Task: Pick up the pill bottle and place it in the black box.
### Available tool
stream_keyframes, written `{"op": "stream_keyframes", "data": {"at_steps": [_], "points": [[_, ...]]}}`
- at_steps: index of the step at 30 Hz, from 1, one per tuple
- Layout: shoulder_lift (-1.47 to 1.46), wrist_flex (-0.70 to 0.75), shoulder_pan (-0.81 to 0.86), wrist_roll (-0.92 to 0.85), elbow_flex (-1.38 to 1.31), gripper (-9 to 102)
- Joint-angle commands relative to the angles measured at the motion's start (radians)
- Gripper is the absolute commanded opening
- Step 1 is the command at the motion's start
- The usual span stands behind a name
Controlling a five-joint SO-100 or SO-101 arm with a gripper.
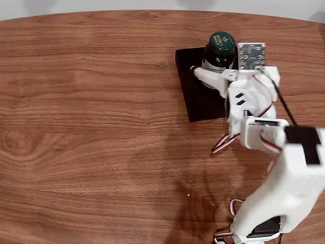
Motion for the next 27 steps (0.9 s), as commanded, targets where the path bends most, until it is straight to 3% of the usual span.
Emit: {"op": "stream_keyframes", "data": {"at_steps": [1, 8, 15, 21, 27], "points": [[0.314, 0.193, 0.029, -0.017, 0.029, 52], [0.693, 0.591, 0.02, -0.066, 0.141, 44], [1.051, 0.887, -0.037, -0.072, 0.35, 35], [1.275, 1.267, -0.072, -0.137, 0.393, 27], [1.422, 1.471, -0.072, -0.169, 0.463, 20]]}}
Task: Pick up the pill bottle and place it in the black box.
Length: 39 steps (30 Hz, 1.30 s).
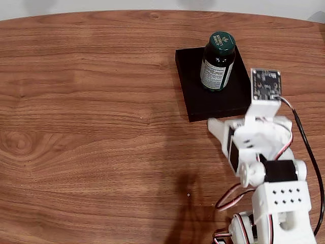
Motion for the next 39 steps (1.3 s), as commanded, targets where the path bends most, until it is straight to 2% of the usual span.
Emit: {"op": "stream_keyframes", "data": {"at_steps": [1, 10, 17, 23, 29, 36, 39], "points": [[0.126, 0.094, 0.003, -0.006, 0.037, 18], [0.313, 0.295, 0.034, 0.012, 0.16, 13], [0.388, 0.614, 0.028, 0.049, 0.161, 1], [0.465, 0.884, 0.028, 0.169, 0.161, 0], [0.503, 0.907, 0.038, 0.161, 0.161, 0], [0.525, 0.913, 0.029, -0.084, 0.161, 0], [0.54, 0.916, 0.028, -0.13, 0.161, 0]]}}
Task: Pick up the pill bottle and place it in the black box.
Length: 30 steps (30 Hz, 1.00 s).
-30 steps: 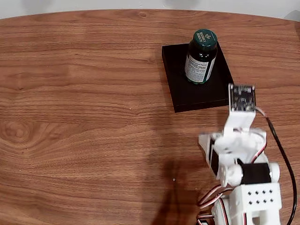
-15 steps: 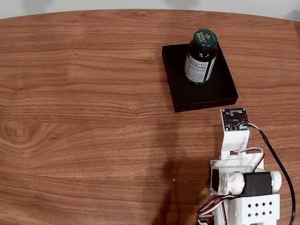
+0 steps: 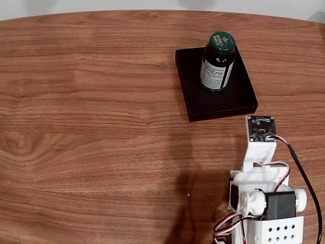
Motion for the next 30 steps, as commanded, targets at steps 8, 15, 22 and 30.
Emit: {"op": "stream_keyframes", "data": {"at_steps": [8, 15, 22, 30], "points": [[0.014, 0.141, 0.005, -0.101, -0.011, 0], [0.014, 0.141, 0.0, -0.101, -0.011, 0], [0.014, 0.141, -0.003, -0.101, -0.011, 0], [0.014, 0.141, -0.003, -0.101, -0.011, 0]]}}
